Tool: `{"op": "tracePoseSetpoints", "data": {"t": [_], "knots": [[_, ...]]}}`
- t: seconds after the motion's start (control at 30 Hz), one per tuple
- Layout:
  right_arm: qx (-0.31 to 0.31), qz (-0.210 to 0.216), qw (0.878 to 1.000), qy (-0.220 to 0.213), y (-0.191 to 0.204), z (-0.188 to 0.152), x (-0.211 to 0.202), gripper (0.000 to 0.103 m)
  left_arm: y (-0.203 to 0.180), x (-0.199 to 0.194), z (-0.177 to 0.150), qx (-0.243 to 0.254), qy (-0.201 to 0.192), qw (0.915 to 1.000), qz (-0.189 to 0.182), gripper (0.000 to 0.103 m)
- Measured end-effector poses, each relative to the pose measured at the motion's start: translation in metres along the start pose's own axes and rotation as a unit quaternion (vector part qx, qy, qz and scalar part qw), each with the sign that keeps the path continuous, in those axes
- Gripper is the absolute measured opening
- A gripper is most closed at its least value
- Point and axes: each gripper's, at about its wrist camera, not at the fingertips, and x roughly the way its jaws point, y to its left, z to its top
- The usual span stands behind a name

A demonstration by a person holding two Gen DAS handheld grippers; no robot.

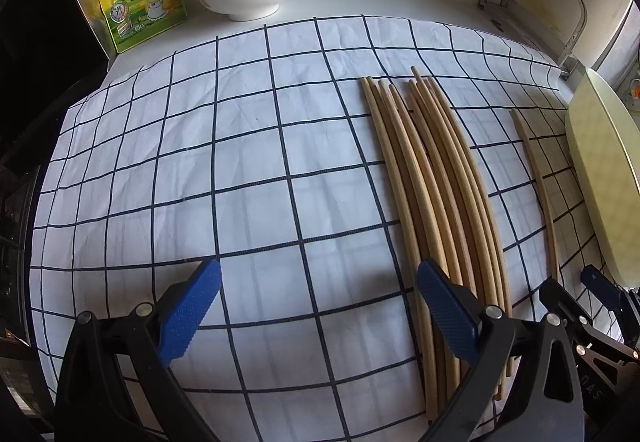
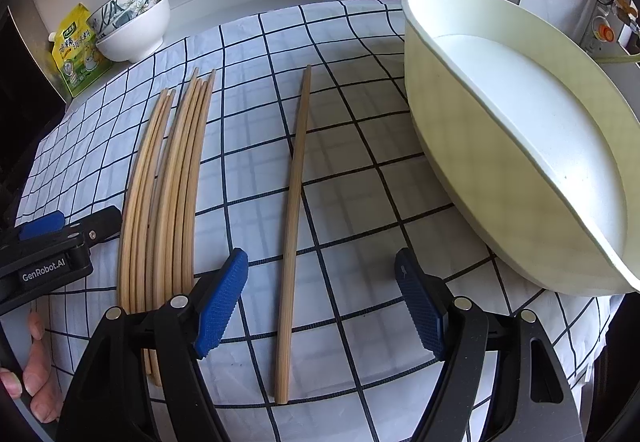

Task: Organize utensils
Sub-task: 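Lower the left tool onto one wooden chopstick and close it while the right tool grasps another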

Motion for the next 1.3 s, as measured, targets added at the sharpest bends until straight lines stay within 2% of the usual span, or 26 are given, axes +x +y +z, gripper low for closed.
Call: {"op": "tracePoseSetpoints", "data": {"t": [0.3, 0.5, 0.7, 0.8, 0.9, 1.1, 1.17, 1.2, 1.23, 1.3], "knots": [[-0.008, -0.005, 1.0, 0.001, 0.0, 0.0, -0.001, 0.073, -0.008, 0.007, -0.005, 0.013, 0.01, 0.9997, 0.015, 0.097], [-0.012, -0.009, 1.0, -0.003, 0.003, 0.001, 0.001, 0.073, 0.002, 0.004, -0.012, -0.001, 0.009, 0.9996, 0.028, 0.098], [-0.016, -0.022, 1.0, -0.013, 0.006, 0.003, 0.004, 0.072, 0.009, 0.007, -0.005, -0.011, 0.006, 0.9994, 0.033, 0.098], [-0.02, -0.024, 0.999, -0.019, 0.008, 0.005, 0.005, 0.069, 0.005, 0.009, 0.003, -0.006, 0.001, 0.9993, 0.036, 0.097], [-0.033, -0.022, 0.999, -0.025, 0.013, 0.005, 0.004, 0.058, -0.001, 0.012, 0.007, 0.003, -0.003, 0.9995, 0.03, 0.095], [-0.055, -0.014, 0.998, -0.027, 0.023, 0.004, 0.003, 0.036, -0.013, 0.005, 0.009, 0.019, -0.004, 0.9998, 0.001, 0.056], [-0.062, -0.009, 0.998, -0.026, 0.025, 0.004, 0.002, 0.023, -0.017, 0.001, 0.006, 0.028, -0.006, 0.9996, -0.005, 0.029], [-0.067, -0.009, 0.997, -0.025, 0.026, 0.005, 0.002, 0.019, -0.019, 0.0, 0.005, 0.033, -0.005, 0.9994, -0.01, 0.021], [-0.072, -0.009, 0.997, -0.023, 0.028, 0.005, 0.002, 0.009, -0.021, -0.001, 0.004, 0.037, -0.002, 0.9992, -0.012, 0.008], [-0.077, -0.007, 0.997, -0.018, 0.029, 0.006, 0.002, 0.007, -0.024, -0.001, 0.003, 0.041, 0.002, 0.9991, -0.013, 0.007]]}}
